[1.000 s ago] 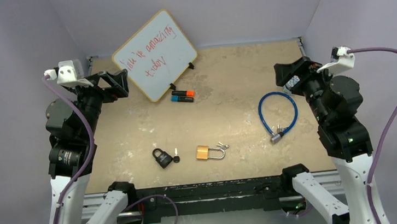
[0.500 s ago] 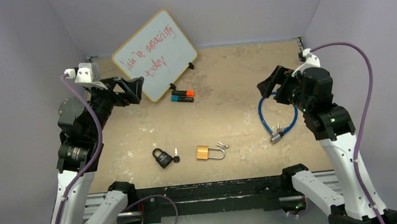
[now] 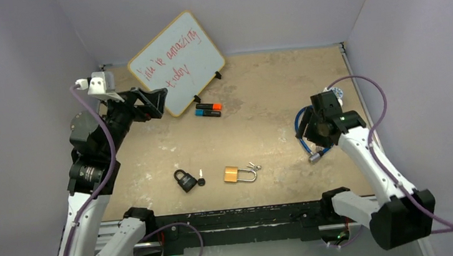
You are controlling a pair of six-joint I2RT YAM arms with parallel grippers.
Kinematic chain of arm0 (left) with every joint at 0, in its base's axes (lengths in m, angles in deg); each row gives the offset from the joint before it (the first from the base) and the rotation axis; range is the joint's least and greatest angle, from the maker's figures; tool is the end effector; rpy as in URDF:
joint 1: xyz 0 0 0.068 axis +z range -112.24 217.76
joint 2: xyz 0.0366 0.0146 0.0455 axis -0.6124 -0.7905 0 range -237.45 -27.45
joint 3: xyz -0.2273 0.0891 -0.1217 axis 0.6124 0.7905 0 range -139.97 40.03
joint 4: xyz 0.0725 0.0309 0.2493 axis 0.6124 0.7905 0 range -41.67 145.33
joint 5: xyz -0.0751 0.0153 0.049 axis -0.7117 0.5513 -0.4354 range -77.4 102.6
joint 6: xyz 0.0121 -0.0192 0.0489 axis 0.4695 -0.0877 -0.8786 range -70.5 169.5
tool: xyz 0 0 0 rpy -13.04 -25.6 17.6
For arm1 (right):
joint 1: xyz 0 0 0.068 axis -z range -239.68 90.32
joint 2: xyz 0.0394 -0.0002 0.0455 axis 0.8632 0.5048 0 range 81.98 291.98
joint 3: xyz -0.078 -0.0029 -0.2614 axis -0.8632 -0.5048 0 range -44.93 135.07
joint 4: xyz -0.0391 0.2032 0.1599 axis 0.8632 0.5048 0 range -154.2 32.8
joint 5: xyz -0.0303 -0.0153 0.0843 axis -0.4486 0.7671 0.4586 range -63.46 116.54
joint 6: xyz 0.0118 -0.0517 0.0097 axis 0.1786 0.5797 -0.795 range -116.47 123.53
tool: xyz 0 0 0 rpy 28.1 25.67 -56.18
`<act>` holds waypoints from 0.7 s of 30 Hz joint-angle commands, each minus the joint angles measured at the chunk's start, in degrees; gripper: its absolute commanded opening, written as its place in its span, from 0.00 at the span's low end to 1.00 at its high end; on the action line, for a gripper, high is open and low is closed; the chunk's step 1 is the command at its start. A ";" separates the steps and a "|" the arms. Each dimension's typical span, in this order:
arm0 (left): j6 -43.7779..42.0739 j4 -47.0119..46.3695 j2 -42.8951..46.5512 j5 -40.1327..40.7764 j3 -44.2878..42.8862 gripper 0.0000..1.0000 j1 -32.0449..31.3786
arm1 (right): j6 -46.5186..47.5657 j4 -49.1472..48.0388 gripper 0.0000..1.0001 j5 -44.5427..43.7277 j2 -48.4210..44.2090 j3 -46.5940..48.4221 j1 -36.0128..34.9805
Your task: Unlock with the key
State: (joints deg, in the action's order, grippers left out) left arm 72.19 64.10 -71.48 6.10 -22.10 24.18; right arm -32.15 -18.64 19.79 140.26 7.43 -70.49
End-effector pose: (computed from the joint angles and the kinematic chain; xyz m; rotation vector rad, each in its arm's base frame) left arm 0.1485 -0.0399 0.4346 -0.0319 1.5597 -0.5890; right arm 0.1965 0.0333 0.2870 0.5819 2.4025 0.2069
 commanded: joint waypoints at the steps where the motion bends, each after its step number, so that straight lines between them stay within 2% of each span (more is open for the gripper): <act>1: 4.06 -2.57 -2.04 -2.76 -1.20 0.96 -0.30 | -5.88 -0.90 0.64 -9.34 6.44 0.18 0.35; 4: 4.80 -2.12 -1.99 -3.16 -0.62 0.95 -0.30 | -7.16 -0.96 0.54 -19.05 10.82 0.38 0.47; 6: 4.98 -1.86 -1.50 -3.08 -0.03 0.95 -0.30 | -5.86 -2.32 0.49 -21.36 13.43 0.30 0.56; 13: 4.39 0.93 -0.52 -1.88 1.45 0.95 -0.31 | -2.51 -5.29 0.47 -19.51 23.32 0.77 1.29; 21: 4.19 2.75 -1.09 -0.75 2.31 0.95 -0.30 | -0.50 -7.42 0.38 -18.65 30.83 1.35 2.21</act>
State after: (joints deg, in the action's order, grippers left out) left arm 75.95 66.70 -72.42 4.52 -20.33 24.18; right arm -33.72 -25.15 2.16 170.38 7.24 -68.85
